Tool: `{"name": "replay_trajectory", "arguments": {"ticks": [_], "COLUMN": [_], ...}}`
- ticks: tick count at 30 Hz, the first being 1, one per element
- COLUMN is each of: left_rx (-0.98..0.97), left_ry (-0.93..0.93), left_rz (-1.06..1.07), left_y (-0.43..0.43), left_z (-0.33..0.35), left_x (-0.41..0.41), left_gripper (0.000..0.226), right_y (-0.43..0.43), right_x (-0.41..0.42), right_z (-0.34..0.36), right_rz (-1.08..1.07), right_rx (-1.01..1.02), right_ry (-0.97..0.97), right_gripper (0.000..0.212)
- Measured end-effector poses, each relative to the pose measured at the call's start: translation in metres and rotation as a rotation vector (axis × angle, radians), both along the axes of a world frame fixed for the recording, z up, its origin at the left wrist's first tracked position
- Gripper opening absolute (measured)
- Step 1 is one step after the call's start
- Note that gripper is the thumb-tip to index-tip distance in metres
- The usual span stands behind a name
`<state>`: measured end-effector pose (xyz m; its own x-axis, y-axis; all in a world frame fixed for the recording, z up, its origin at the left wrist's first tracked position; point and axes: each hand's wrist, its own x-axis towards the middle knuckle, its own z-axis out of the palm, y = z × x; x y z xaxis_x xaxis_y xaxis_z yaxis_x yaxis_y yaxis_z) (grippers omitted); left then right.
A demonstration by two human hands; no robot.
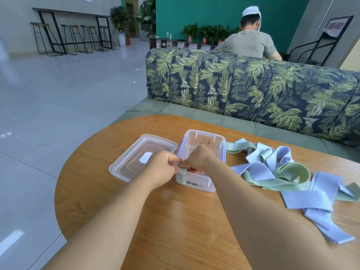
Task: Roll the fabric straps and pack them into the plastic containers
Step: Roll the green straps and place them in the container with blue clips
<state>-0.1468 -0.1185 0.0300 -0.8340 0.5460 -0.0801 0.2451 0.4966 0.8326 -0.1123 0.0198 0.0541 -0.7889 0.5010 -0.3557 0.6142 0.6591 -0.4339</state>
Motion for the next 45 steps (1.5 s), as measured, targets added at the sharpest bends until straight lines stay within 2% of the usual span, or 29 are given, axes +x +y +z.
{"name": "replay_trajectory", "arguments": {"ticks": [5, 11, 17, 23, 28, 33, 45], "left_rx": [-0.048, -0.230, -0.329, -0.431, -0.447, -0.457, -0.469], "left_ry": [0.026, 0.149, 0.229, 0.399, 0.390, 0.397, 0.374], "left_rz": [-0.016, -0.079, -0.119, -0.141, -0.125, -0.130, -0.119], "left_y": [-0.001, 0.000, 0.000, -0.003, -0.003, -0.001, -0.003], "left_z": [0.002, 0.008, 0.012, 0.007, 0.006, 0.005, 0.014], "left_x": [-0.002, -0.002, 0.000, 0.002, 0.002, 0.000, 0.008], "left_gripper": [0.027, 0.021, 0.023, 0.026, 0.027, 0.027, 0.028], "right_y": [0.001, 0.004, 0.004, 0.003, 0.004, 0.005, 0.008], "right_x": [0.006, 0.013, 0.016, 0.019, 0.018, 0.018, 0.023], "right_z": [0.006, 0.012, 0.009, 0.010, 0.009, 0.007, 0.012], "right_rz": [0.038, 0.085, 0.037, -0.018, -0.060, -0.023, 0.001], "right_rx": [-0.033, -0.113, -0.167, -0.201, -0.250, -0.161, -0.141], "right_ry": [-0.019, -0.031, -0.013, 0.001, 0.027, 0.038, 0.109], "right_gripper": [0.045, 0.034, 0.027, 0.020, 0.015, 0.011, 0.022]}}
